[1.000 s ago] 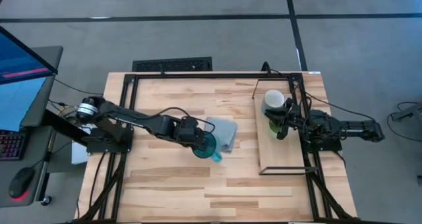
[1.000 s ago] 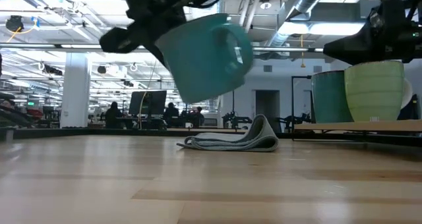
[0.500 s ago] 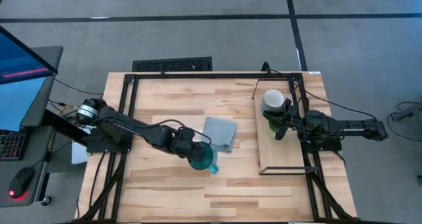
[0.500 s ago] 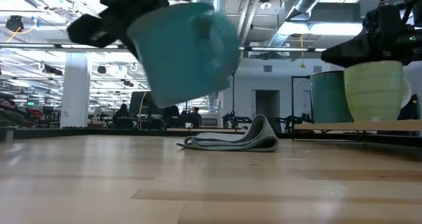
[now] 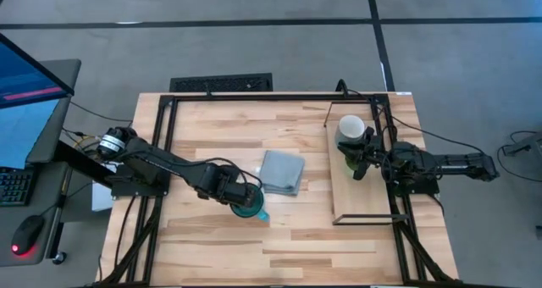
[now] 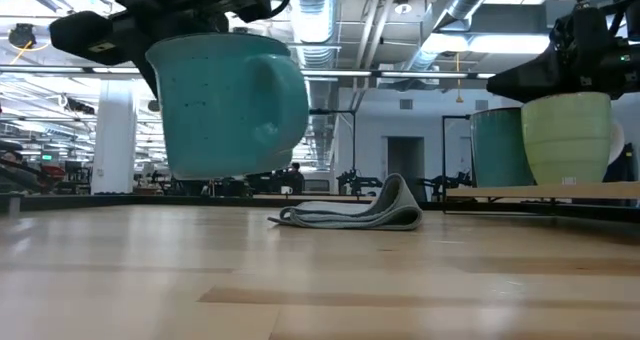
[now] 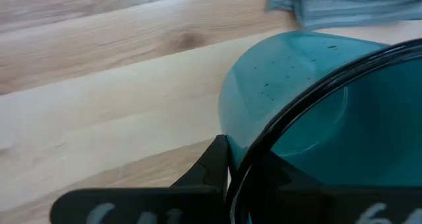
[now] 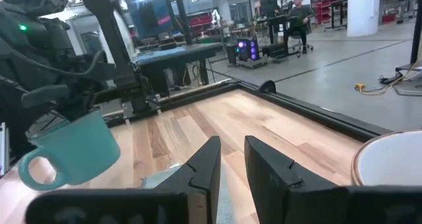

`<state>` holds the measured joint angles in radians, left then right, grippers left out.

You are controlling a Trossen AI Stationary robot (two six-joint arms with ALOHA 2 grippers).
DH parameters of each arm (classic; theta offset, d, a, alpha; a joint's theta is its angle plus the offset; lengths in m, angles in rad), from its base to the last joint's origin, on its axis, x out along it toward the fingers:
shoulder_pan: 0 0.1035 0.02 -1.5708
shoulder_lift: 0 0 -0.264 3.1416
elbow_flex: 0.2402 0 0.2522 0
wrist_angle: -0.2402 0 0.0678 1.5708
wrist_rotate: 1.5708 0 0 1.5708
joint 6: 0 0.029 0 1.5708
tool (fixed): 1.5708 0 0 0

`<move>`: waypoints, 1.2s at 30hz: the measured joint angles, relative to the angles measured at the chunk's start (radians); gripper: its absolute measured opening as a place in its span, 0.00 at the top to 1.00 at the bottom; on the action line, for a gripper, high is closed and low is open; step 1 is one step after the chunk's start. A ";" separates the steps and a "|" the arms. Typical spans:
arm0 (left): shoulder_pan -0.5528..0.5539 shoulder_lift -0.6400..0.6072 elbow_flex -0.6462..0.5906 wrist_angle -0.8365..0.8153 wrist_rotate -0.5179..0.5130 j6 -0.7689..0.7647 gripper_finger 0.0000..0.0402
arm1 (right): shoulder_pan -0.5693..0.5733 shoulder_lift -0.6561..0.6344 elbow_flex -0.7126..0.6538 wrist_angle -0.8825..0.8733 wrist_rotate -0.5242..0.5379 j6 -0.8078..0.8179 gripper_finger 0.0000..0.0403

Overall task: Stack small to large cups/mugs on shelf
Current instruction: Put the blue mug on the shelf

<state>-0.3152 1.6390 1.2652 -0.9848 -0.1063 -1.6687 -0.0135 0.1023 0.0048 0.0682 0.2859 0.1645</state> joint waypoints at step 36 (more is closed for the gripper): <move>0.001 0.000 -0.001 -0.025 0.048 0.017 0.97 | 0.000 0.001 0.414 -0.156 -0.185 -0.149 0.77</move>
<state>-0.3145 1.6390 1.2640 -1.0096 -0.0582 -1.6518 -0.0132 0.1036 0.4187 -0.0882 0.1013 0.0153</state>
